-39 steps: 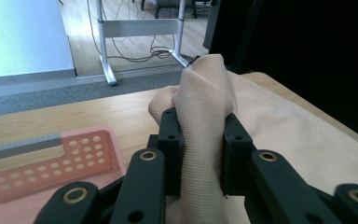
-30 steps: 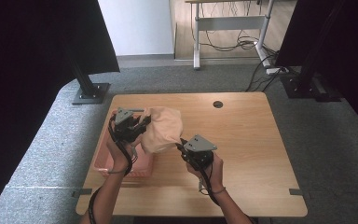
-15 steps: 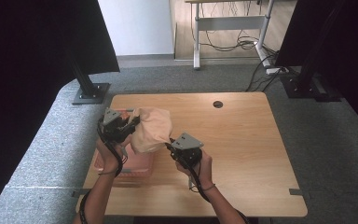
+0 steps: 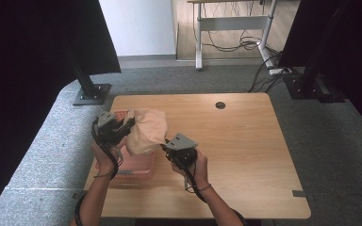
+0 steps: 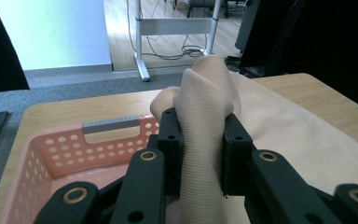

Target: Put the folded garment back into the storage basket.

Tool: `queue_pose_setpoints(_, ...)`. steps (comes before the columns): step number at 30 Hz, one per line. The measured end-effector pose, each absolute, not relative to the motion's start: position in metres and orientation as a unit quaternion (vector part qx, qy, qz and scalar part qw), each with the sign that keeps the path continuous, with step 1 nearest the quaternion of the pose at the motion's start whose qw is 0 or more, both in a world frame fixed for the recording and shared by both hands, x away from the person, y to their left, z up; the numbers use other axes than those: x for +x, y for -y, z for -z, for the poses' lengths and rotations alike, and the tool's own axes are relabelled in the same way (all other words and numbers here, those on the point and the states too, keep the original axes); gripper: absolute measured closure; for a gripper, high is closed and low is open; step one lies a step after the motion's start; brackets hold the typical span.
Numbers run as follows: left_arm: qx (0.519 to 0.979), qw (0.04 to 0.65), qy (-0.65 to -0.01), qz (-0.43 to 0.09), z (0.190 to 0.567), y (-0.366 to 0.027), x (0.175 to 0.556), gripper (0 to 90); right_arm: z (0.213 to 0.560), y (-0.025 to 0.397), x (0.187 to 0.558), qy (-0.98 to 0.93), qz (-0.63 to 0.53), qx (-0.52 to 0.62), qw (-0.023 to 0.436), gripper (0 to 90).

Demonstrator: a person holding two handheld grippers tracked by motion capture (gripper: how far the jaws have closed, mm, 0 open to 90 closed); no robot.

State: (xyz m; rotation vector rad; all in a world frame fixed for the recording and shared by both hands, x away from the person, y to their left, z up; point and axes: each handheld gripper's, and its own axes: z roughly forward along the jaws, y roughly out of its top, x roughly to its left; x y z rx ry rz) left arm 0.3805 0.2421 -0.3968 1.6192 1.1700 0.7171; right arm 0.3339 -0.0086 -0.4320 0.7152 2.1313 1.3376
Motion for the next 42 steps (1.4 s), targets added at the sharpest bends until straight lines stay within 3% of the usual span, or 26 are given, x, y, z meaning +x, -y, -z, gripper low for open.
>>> queue_pose_setpoints(42, 0.658, 0.458, -0.513, -0.308, 0.410, -0.278, 0.377, 73.9, 0.445, -0.030, 0.345, -0.799, -0.492, 0.252, 0.236, 78.2)
